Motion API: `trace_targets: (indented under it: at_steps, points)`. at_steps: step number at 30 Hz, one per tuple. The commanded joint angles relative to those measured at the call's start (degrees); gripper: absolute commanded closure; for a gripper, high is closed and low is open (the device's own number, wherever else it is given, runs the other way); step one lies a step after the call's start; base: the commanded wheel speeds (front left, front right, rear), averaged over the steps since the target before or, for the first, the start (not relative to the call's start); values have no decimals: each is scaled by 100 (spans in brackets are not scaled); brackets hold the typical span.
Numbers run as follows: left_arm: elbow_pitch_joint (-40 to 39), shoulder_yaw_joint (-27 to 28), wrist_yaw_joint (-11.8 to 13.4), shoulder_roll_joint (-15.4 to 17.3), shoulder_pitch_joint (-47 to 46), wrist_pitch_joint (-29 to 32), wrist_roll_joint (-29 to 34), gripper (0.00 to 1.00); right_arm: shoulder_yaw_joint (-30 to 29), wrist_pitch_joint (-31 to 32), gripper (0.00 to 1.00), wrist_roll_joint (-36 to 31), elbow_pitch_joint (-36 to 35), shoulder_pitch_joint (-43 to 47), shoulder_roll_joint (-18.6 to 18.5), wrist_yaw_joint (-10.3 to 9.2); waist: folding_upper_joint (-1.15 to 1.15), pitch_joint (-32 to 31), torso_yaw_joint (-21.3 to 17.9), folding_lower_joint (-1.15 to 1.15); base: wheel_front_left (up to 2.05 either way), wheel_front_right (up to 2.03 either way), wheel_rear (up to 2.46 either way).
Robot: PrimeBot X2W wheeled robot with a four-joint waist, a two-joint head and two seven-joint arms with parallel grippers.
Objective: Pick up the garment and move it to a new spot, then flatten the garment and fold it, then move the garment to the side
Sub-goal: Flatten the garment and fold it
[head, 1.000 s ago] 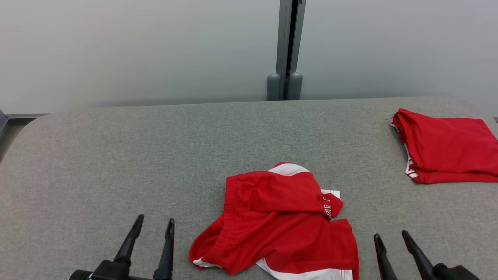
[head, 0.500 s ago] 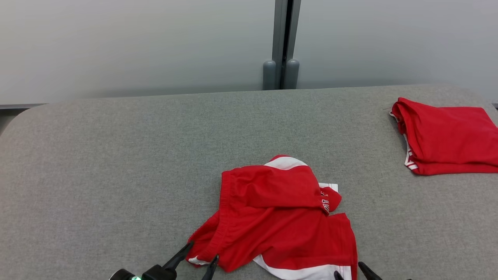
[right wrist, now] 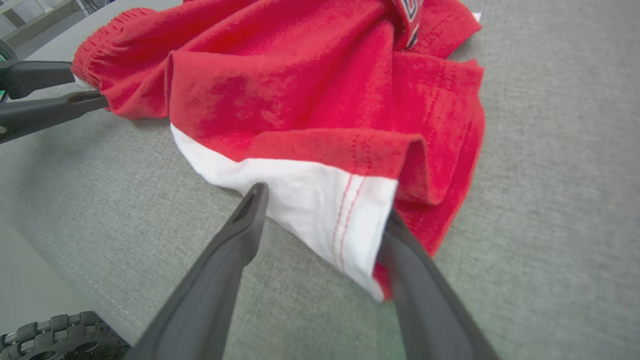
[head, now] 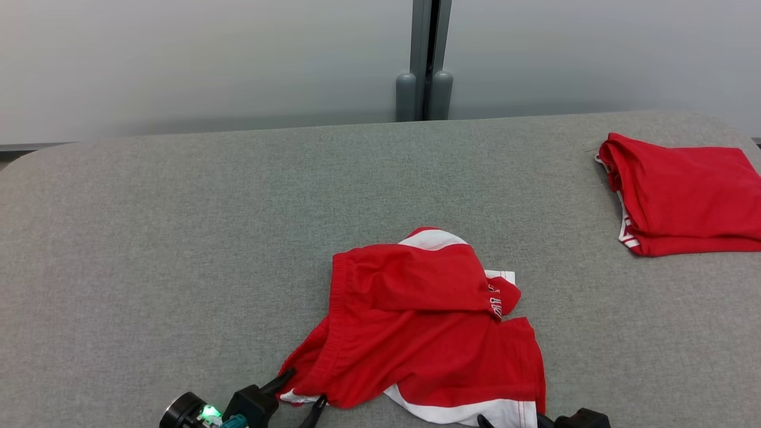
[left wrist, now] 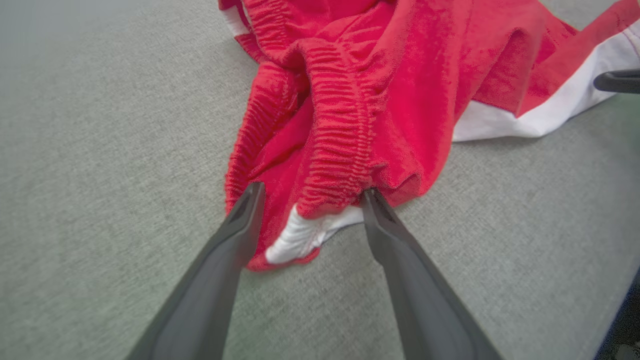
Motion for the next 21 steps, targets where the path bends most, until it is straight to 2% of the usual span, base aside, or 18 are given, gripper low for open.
trace_targets:
  at_steps: [1,6,7,8,9,10,15,18,21]
  points:
    - [94,-81,-3,-18,-214,-38,-65,0,113,-31,0,55,54,-153,-47,1,-1,36,-6,-1,0,0,0]
    - [301,-701,-3,17,-642,-54,-413,0,519,-106,0,250,294,-550,-45,1,-1,155,-72,-1,0,0,0]
    - [307,-801,-3,27,-688,-63,-485,10,573,-130,0,288,343,-604,-36,1,-1,169,-83,-1,0,0,0]
    - [322,-888,-3,43,-733,-71,-565,53,632,-147,4,330,400,-661,-30,1,-1,183,-91,-1,0,0,0]
    - [338,-968,-3,60,-769,-77,-639,67,685,-132,53,415,470,-697,-13,1,-1,192,-95,-1,0,0,0]
    - [345,-1034,-3,74,-776,-82,-729,100,708,-142,100,543,517,-719,25,1,-1,199,-99,-1,0,0,0]
    - [147,-1353,-4,161,-871,-125,-1135,100,846,-283,100,748,585,-907,-38,1,-1,192,-85,-1,0,0,0]
    - [-299,-1479,-3,221,-803,-156,-1549,100,835,-346,100,760,447,-907,-164,1,-1,136,-66,-1,0,0,0]
    - [-845,-1556,-3,432,-835,-170,-1847,100,772,-373,100,717,141,-821,-332,1,-1,78,-40,-1,0,0,0]
